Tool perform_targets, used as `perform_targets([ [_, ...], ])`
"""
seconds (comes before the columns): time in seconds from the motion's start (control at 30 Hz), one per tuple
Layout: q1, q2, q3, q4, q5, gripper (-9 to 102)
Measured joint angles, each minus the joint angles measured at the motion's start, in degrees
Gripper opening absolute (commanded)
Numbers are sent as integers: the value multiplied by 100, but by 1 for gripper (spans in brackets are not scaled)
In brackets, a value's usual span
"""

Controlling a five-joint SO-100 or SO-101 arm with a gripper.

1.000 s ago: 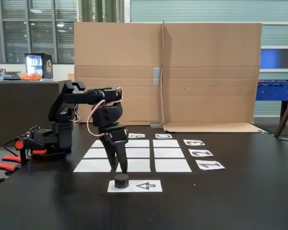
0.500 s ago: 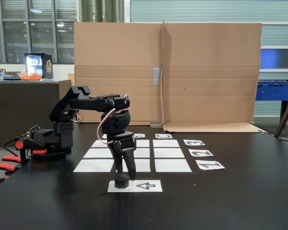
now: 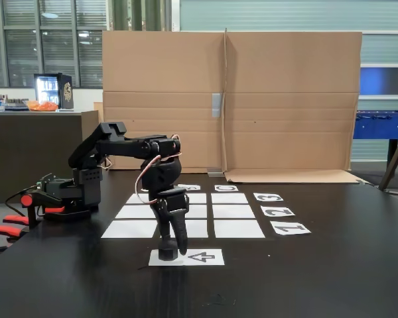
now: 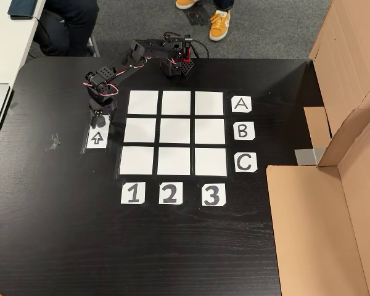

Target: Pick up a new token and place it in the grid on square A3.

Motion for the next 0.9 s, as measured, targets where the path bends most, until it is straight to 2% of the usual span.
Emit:
perform_targets([
  [0.9,290,-246,-352,0,97,27],
])
